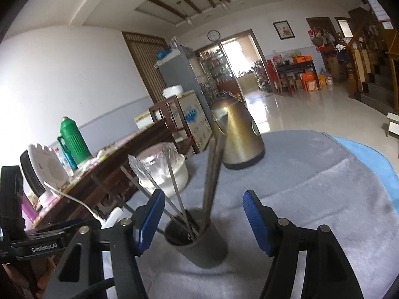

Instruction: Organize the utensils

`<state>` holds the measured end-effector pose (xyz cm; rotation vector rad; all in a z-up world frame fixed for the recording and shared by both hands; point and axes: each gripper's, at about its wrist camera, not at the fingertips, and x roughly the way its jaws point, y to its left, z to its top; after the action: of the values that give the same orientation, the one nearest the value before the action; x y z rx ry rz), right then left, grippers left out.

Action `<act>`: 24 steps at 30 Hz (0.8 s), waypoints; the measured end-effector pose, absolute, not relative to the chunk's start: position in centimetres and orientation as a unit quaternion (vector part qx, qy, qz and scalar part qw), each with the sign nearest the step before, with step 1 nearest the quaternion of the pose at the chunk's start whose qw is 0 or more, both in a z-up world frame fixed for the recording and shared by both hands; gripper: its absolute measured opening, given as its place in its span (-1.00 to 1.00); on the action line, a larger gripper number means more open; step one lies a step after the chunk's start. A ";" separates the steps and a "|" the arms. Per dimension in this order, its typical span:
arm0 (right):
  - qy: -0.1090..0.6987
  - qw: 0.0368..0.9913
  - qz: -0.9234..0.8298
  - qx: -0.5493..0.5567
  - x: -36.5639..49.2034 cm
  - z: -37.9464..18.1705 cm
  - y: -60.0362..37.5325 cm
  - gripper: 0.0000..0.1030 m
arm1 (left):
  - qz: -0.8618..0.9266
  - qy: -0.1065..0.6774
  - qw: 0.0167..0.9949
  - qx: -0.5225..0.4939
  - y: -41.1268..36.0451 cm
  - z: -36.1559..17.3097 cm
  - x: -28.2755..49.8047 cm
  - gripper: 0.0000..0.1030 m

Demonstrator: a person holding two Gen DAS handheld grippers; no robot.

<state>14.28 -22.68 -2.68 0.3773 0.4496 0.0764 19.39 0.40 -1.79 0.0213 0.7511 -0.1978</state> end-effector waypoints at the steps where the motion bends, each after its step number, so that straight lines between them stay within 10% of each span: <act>1: 0.227 0.956 0.037 0.184 14.0 -2.7 -22.7 0.35 | -0.089 0.363 0.927 0.016 0.5 -1.7 19.1 0.48; 24: 0.294 0.946 0.028 0.133 4.7 -1.5 -22.2 0.35 | -0.014 0.336 0.938 0.082 -0.4 -1.8 12.6 0.69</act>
<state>4.65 -22.21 -1.53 0.2709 0.5994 0.0575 12.64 -0.37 -1.75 0.1676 0.6860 -0.0289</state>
